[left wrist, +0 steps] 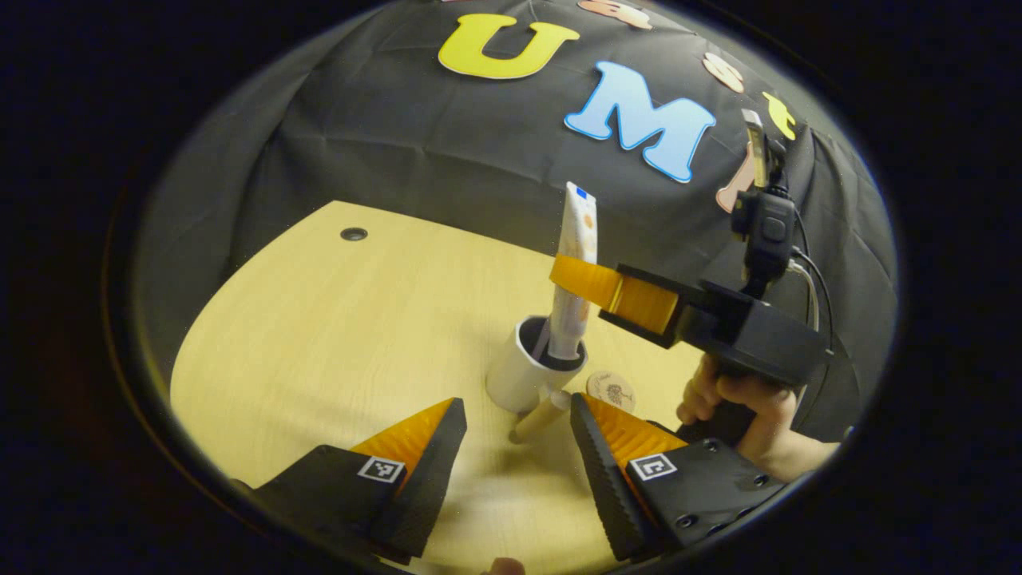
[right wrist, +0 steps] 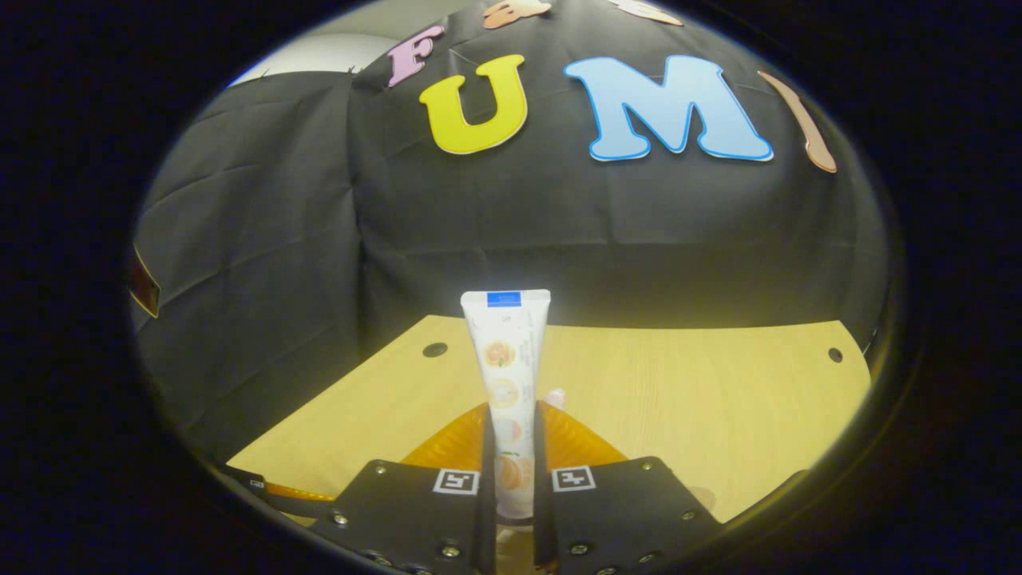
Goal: Put the toothbrush and toothpaste on the desktop into the cup, then pick up the cup and place it on the coaster on the desktop.
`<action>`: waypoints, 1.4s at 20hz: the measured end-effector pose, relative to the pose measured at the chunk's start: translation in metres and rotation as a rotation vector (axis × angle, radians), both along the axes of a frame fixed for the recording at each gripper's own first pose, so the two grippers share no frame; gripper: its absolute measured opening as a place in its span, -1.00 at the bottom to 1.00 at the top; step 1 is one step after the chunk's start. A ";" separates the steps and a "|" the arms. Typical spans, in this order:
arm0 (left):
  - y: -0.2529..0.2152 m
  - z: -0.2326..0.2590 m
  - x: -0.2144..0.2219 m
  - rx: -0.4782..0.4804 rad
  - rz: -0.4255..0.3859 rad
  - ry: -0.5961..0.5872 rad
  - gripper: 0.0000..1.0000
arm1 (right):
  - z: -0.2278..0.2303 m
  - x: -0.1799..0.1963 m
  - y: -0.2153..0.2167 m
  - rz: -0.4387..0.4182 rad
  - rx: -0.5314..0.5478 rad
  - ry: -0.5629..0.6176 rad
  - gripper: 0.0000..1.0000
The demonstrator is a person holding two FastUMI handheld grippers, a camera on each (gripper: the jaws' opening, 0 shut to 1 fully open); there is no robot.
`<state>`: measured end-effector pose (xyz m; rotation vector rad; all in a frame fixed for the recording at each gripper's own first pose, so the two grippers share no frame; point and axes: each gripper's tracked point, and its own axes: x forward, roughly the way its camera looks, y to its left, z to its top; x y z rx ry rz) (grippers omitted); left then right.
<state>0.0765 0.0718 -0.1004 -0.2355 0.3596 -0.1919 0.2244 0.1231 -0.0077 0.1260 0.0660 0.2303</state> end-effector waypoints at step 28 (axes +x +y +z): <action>-0.034 -0.019 0.011 0.038 -0.031 0.103 0.74 | 0.017 -0.041 -0.035 -0.009 0.006 0.020 0.42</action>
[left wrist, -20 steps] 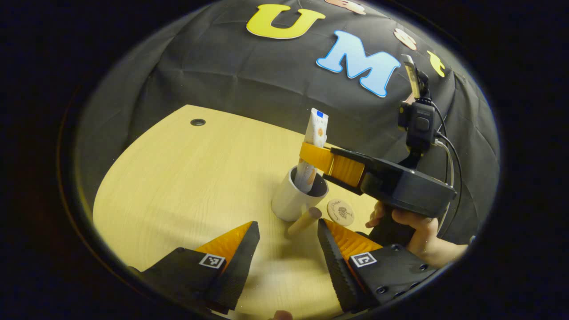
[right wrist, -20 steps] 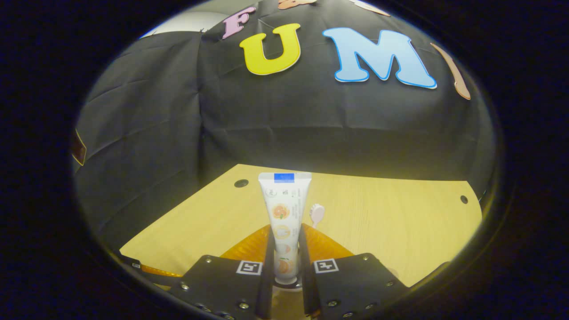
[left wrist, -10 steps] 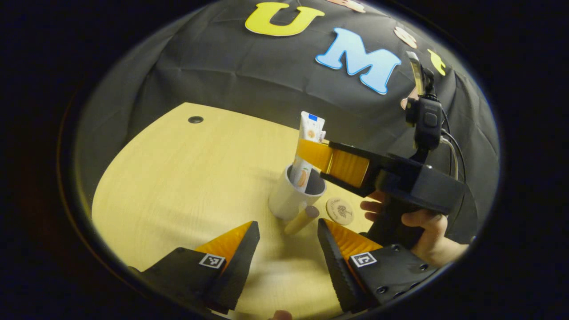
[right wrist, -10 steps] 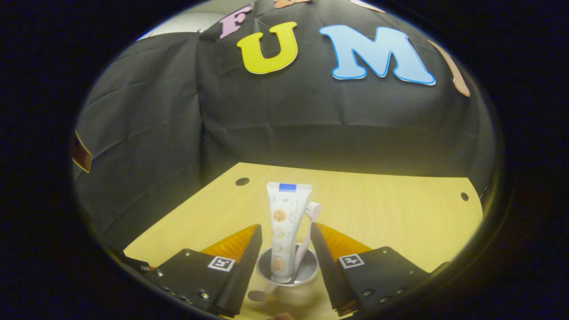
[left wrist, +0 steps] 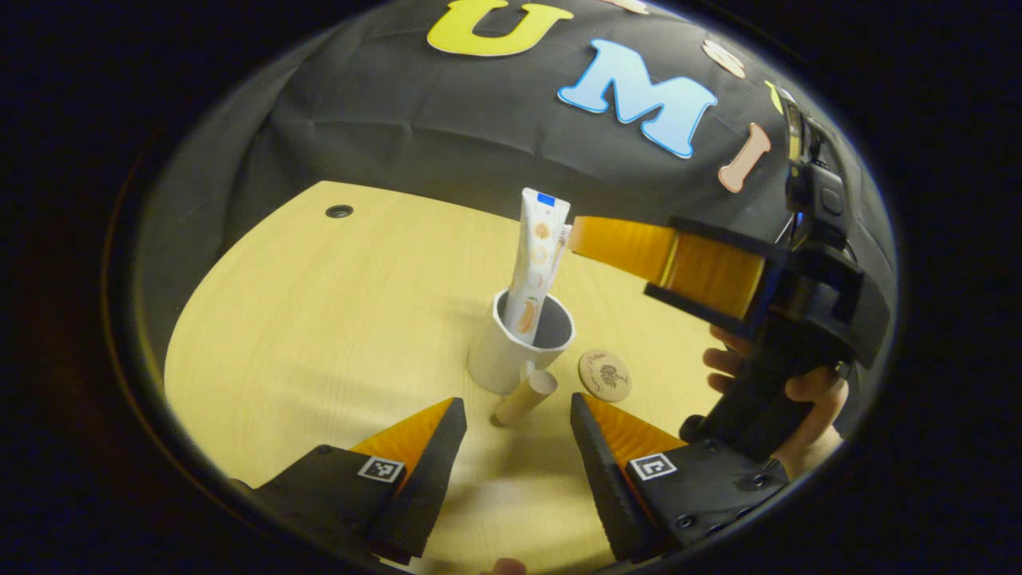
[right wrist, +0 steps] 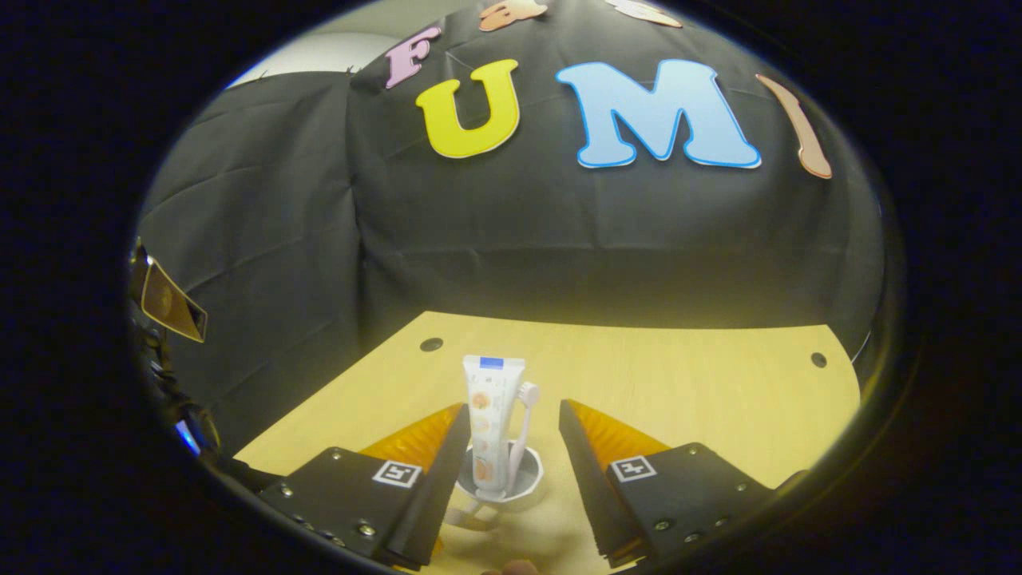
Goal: Put the toothbrush and toothpaste on the desktop into the cup, then pick up the cup and place it on the coaster on the desktop.
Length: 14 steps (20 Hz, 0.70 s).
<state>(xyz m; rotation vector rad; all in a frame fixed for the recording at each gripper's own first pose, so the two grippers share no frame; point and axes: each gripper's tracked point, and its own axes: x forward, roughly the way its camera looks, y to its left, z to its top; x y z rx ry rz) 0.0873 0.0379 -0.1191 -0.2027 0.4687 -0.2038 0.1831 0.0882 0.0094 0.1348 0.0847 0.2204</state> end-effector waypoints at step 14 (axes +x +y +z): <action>-0.006 -0.019 0.038 0.134 -0.020 0.222 0.75 | 0.004 -0.075 -0.085 -0.156 -0.064 -0.007 0.42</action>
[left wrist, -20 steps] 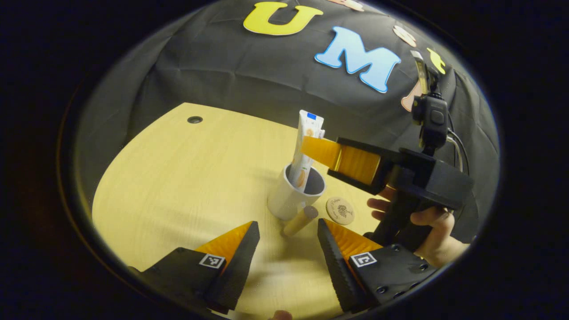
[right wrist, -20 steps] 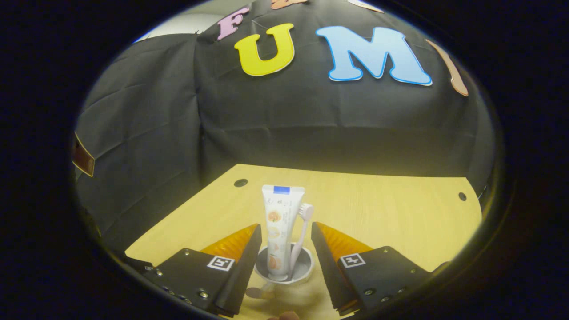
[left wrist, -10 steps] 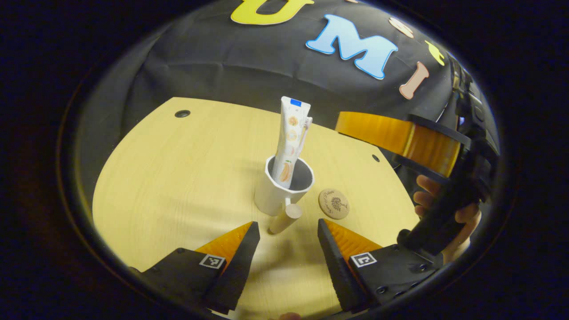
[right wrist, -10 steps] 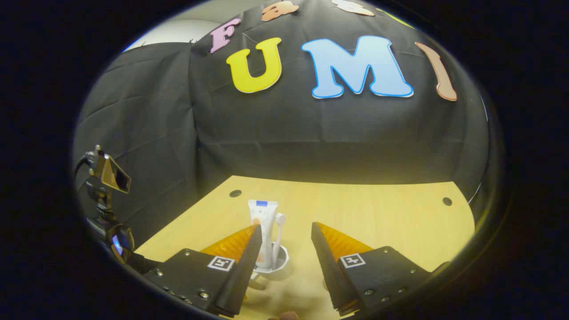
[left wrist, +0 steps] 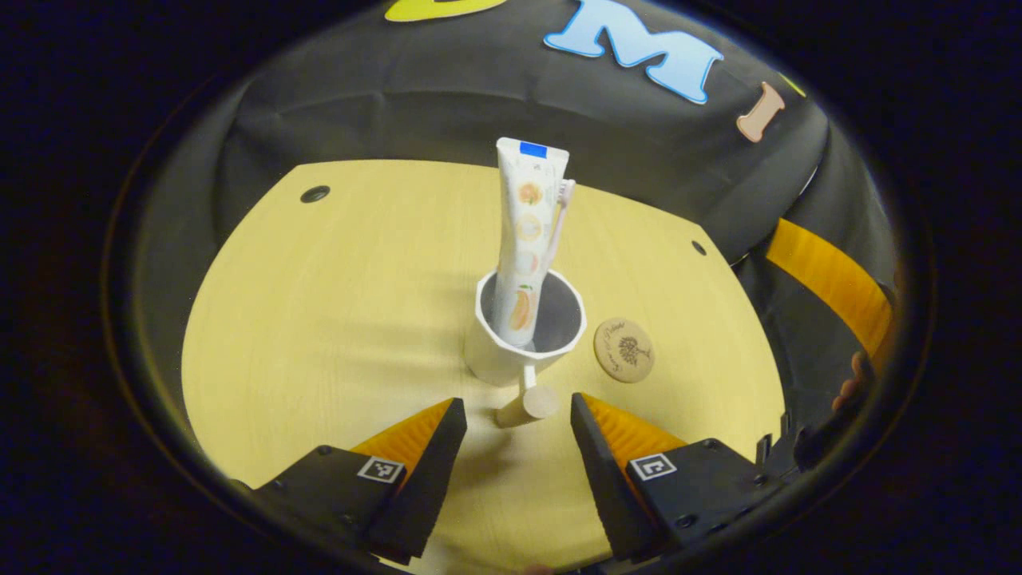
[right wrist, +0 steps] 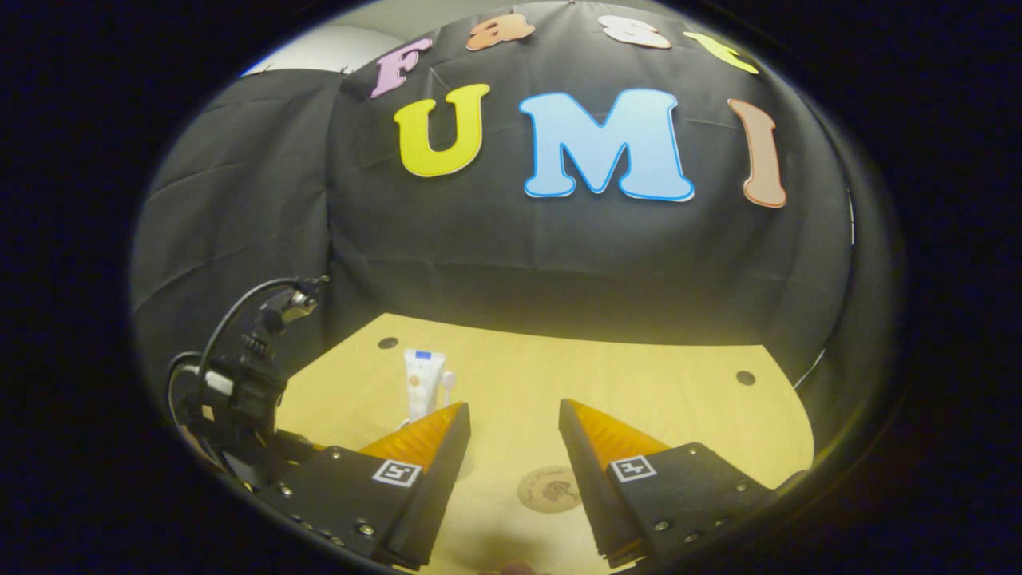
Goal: Put the toothbrush and toothpaste on the desktop into the cup, then pick up the cup and place it on the coaster on the desktop.
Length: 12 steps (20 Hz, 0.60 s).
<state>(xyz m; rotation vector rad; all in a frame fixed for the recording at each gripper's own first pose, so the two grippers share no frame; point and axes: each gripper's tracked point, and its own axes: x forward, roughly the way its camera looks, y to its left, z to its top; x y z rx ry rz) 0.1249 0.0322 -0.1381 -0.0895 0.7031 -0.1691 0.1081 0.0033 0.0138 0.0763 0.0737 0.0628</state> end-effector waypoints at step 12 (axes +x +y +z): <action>-0.008 -0.029 0.023 0.038 0.012 0.198 0.75 | -0.039 -0.033 -0.047 -0.096 0.053 0.090 0.42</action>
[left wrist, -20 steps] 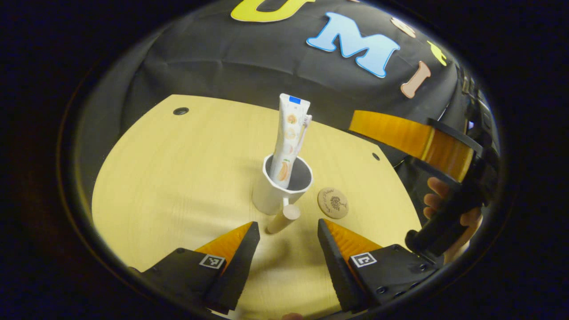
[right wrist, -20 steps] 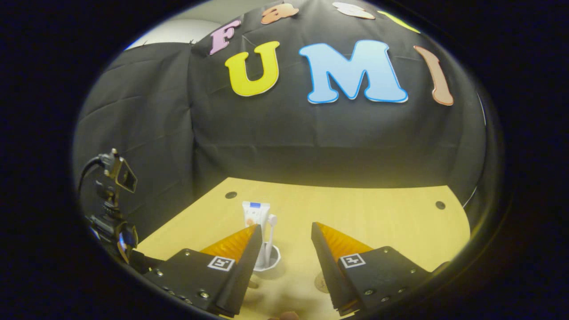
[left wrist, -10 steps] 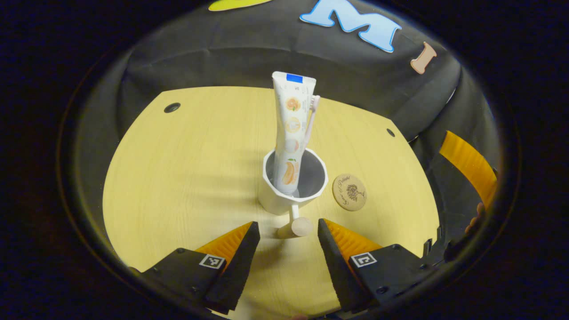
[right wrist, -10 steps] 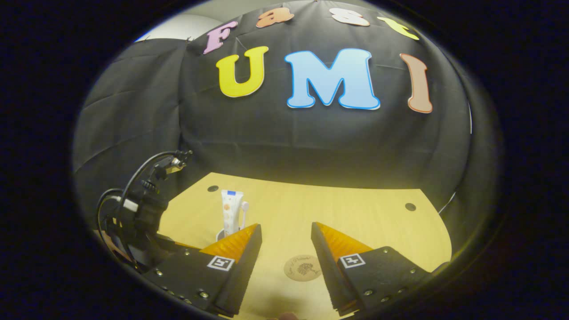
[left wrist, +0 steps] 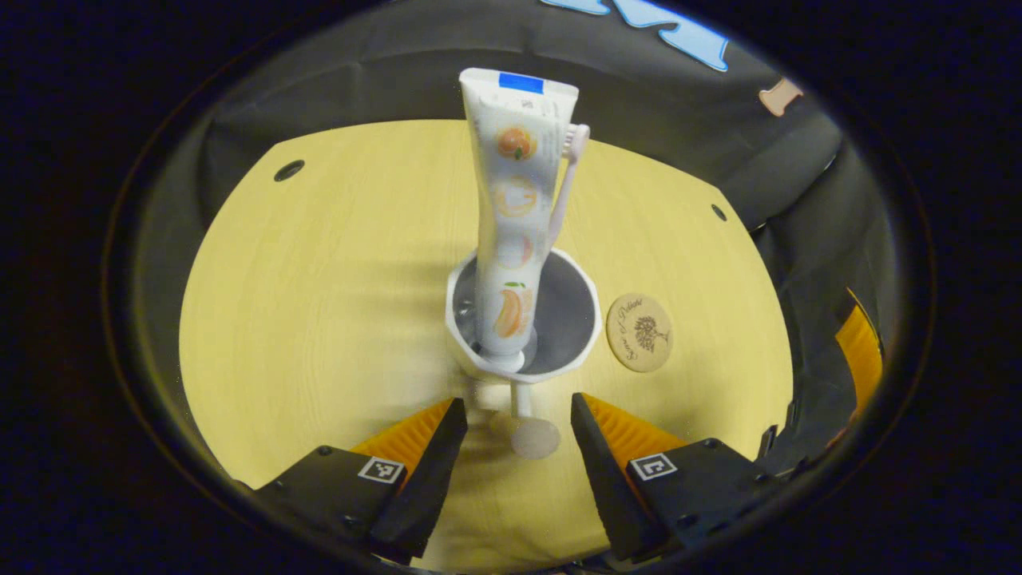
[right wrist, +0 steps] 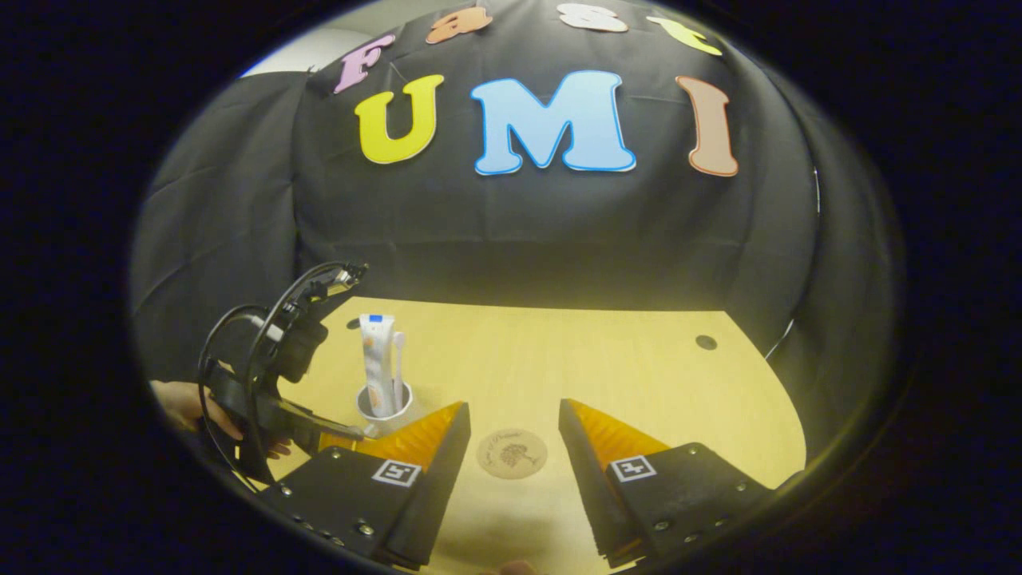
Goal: Put the toothbrush and toothpaste on the desktop into the cup, then pick up the cup and place it on the coaster on the desktop.
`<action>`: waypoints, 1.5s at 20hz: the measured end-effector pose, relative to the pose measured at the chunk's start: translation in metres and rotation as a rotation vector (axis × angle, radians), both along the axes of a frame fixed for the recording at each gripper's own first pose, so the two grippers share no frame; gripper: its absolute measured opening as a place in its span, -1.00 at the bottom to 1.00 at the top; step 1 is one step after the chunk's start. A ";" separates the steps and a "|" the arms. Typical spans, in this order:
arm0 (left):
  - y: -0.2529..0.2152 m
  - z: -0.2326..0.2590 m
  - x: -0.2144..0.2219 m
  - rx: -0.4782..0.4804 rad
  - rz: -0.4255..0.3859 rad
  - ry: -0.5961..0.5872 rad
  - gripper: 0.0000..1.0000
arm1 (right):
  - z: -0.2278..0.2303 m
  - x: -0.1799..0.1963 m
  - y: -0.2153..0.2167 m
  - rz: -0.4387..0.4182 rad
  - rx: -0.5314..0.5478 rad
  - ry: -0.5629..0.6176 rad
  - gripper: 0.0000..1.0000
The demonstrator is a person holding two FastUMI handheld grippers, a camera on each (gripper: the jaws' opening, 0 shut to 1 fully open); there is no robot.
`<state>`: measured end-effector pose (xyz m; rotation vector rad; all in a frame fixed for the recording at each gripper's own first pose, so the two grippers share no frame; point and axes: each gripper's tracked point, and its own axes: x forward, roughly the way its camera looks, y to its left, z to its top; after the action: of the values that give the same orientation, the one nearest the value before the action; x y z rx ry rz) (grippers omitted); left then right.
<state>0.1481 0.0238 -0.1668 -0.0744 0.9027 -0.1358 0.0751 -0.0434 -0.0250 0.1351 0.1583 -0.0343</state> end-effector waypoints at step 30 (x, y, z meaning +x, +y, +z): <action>-0.005 -0.032 0.027 0.144 0.021 0.006 -0.26 | -0.029 -0.027 -0.032 -0.045 0.065 0.082 0.43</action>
<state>0.1755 0.0190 -0.1990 0.0489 0.9151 -0.0506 0.0485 -0.0759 -0.0538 0.2019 0.2379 -0.0796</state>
